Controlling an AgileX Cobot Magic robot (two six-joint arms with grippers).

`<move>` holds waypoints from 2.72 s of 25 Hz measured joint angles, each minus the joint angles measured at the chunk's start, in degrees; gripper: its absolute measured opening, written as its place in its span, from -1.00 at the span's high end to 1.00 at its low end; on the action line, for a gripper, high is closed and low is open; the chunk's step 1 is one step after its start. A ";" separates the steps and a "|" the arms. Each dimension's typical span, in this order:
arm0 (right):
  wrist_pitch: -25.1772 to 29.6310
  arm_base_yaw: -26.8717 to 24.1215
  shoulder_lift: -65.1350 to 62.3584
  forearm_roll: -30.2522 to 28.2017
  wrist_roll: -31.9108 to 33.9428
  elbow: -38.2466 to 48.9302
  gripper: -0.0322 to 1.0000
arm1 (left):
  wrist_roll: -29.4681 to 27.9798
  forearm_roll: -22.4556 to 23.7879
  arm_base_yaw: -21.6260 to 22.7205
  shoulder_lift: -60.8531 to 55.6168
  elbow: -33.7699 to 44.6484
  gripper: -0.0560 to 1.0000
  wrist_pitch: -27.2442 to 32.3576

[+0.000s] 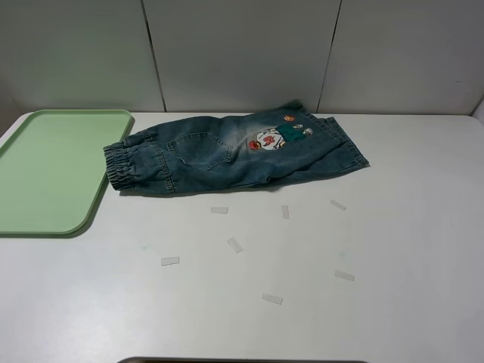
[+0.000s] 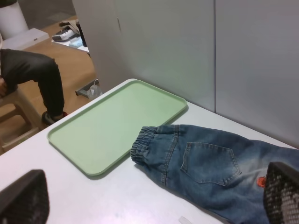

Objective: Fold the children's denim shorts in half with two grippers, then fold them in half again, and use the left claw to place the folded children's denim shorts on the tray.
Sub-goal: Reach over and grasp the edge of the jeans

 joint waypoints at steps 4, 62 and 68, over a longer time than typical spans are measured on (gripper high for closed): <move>1.41 0.00 0.00 -0.25 0.00 0.00 -0.41 | -0.19 0.50 0.00 0.00 1.10 -0.76 -3.02; -3.29 -17.43 69.12 -17.37 1.53 -24.76 -0.41 | -0.81 1.30 0.00 0.05 2.35 -0.76 -5.52; 1.68 -21.20 78.44 -13.14 1.53 -32.75 -0.41 | -0.85 1.30 0.00 0.05 2.35 -0.76 -5.52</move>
